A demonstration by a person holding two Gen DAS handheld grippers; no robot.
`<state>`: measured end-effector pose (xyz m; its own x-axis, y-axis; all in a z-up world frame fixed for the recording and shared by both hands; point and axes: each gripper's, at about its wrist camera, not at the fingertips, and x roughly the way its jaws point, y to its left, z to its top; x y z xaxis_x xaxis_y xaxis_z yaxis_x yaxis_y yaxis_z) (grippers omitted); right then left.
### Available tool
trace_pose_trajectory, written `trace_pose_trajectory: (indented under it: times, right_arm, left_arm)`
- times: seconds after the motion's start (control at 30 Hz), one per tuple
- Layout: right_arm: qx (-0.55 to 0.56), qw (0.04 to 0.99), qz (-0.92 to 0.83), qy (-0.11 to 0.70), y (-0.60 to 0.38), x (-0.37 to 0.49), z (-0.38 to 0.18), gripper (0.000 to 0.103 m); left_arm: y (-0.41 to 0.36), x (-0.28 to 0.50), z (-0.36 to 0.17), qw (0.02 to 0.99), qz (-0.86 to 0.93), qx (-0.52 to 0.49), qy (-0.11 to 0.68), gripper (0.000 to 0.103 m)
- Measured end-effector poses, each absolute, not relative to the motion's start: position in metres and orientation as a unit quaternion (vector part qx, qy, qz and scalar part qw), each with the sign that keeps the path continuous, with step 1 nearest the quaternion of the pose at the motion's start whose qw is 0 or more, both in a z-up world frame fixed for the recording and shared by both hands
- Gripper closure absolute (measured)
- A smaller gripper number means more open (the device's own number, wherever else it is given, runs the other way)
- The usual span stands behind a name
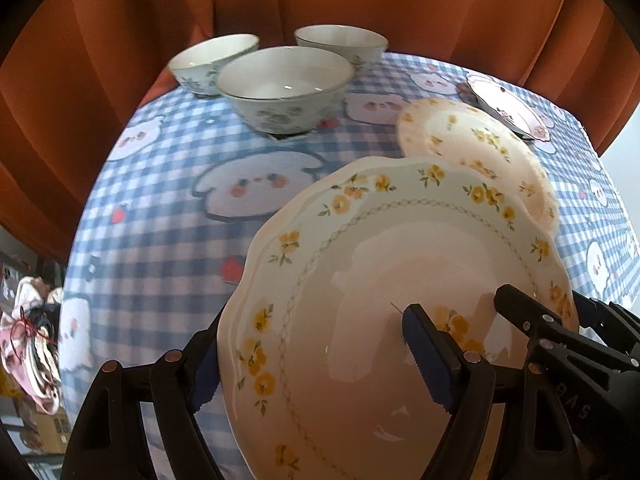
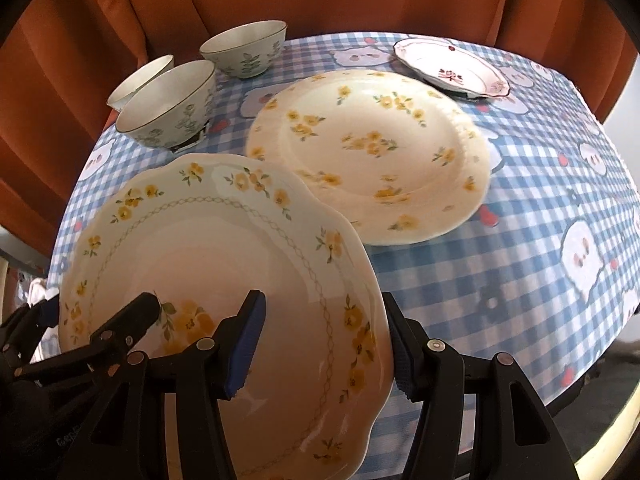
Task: Organize plates and bowls
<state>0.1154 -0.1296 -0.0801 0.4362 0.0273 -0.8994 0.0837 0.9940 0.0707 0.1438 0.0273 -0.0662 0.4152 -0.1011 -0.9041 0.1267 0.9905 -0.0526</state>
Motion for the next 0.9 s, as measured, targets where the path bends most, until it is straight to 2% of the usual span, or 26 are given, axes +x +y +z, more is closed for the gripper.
trace_pose_trajectory:
  times: [0.9]
  right_arm:
    - [0.037,0.849,-0.003,0.526,-0.320,0.132,-0.076,0.042]
  left_arm:
    - [-0.160,0.143,-0.071,0.847,-0.049,0.003,0.529,0.021]
